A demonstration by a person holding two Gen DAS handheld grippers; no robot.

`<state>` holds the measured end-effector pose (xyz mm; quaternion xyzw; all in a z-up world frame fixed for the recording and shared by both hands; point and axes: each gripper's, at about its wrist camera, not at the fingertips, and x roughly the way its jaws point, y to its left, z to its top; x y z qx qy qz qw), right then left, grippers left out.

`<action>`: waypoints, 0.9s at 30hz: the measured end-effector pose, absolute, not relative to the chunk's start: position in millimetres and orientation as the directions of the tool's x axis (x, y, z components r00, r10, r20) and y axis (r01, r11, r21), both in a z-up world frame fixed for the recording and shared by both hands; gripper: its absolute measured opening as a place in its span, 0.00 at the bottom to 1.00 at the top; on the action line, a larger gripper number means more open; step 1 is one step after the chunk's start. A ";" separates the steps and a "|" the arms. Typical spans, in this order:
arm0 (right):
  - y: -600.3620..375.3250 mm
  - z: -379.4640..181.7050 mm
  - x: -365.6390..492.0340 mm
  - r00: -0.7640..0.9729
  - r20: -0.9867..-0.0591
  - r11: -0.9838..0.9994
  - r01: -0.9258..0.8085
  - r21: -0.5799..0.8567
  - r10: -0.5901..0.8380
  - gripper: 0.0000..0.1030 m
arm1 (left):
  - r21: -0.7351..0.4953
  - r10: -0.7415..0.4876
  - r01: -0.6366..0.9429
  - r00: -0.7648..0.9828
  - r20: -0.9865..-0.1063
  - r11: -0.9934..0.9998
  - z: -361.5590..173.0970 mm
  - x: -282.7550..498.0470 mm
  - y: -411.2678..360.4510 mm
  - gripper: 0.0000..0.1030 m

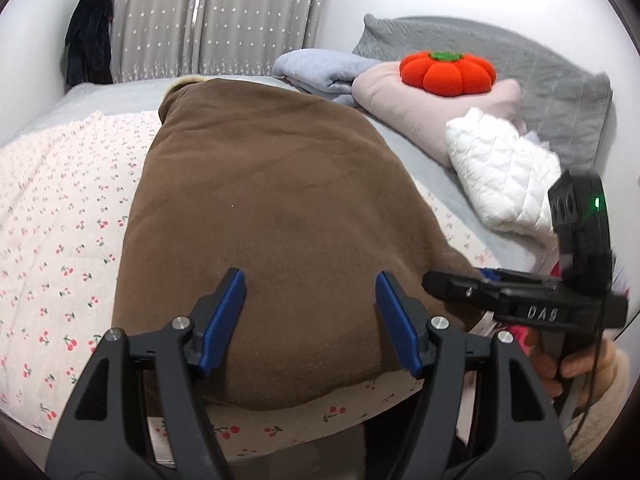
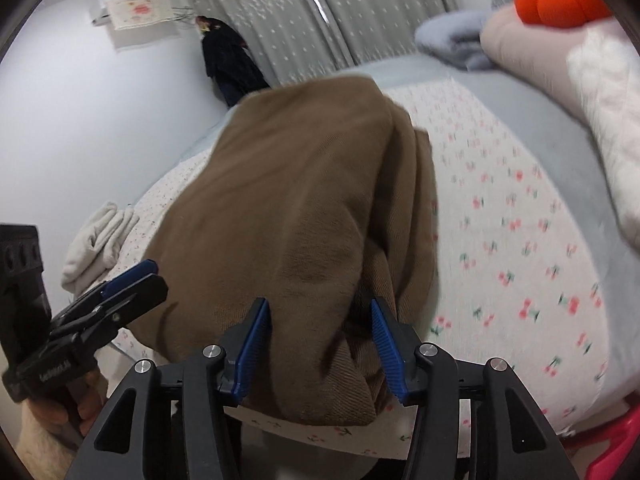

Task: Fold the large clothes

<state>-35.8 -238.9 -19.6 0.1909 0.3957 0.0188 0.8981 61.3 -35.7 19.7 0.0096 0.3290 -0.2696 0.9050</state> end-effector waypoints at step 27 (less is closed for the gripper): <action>-198.1 32.4 -95.0 0.643 -0.759 0.930 0.332 0.161 -0.098 0.85 | -0.114 -0.206 0.184 0.630 -0.749 0.976 45.0 15.9 -2.5 0.99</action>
